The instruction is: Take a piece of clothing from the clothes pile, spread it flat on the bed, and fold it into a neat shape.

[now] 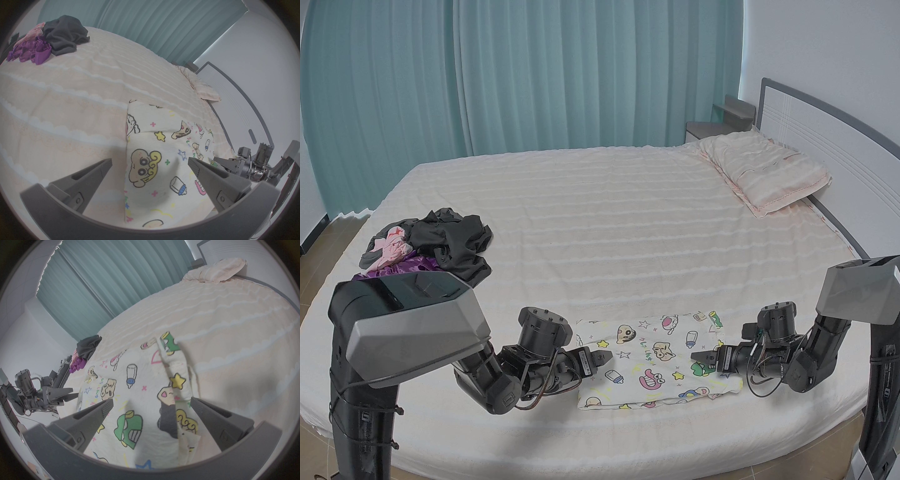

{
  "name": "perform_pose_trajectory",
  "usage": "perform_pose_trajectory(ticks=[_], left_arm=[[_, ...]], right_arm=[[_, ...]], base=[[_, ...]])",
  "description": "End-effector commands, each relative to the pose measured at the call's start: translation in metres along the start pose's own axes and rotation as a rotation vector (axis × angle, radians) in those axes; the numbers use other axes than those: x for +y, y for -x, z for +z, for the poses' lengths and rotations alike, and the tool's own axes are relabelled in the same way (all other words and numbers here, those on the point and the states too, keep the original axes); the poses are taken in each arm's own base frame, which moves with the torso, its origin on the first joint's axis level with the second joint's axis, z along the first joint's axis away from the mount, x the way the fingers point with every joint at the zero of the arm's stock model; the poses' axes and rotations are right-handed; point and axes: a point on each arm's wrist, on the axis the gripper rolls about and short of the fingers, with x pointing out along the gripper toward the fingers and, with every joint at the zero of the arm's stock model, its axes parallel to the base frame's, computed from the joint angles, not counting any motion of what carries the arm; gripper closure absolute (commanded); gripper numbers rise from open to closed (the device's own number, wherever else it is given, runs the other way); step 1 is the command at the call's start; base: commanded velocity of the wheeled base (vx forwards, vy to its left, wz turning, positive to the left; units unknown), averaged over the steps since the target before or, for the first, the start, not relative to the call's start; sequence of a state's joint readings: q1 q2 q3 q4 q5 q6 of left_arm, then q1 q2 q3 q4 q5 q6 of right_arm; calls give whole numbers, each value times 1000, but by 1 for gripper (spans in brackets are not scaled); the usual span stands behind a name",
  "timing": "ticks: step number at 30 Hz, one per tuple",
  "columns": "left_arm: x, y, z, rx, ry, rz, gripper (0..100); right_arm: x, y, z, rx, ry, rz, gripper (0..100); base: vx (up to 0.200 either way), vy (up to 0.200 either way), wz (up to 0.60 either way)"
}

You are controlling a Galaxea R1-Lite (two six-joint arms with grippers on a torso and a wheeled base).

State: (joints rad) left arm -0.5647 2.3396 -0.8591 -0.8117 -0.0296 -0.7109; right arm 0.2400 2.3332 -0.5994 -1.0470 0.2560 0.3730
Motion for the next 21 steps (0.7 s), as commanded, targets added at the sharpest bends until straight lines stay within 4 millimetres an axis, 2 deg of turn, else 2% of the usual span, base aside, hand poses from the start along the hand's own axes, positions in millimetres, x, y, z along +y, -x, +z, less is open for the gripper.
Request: perform_pose_trajectory(ticks=[1, 5, 10, 11, 21], left_arm=[[3, -18, -13, 29, -21, 11, 0], [-5, -33, -10, 4, -34, -4, 0], [-4, -37, -12, 16, -35, 5, 0], [-5, -37, -12, 18, -34, 5, 100], [-9, -32, -15, -23, -26, 49, 100]], right_arm=[[7, -10, -3, 34, 18, 10, 0], [12, -12, -2, 59, 23, 10, 0], [12, -14, -1, 65, 22, 11, 0], [12, -14, 0, 65, 22, 11, 100], [12, -14, 0, 63, 22, 15, 100]], base=[[0, 0, 0], [0, 0, 0], [0, 0, 0], [0, 0, 0], [0, 0, 0]])
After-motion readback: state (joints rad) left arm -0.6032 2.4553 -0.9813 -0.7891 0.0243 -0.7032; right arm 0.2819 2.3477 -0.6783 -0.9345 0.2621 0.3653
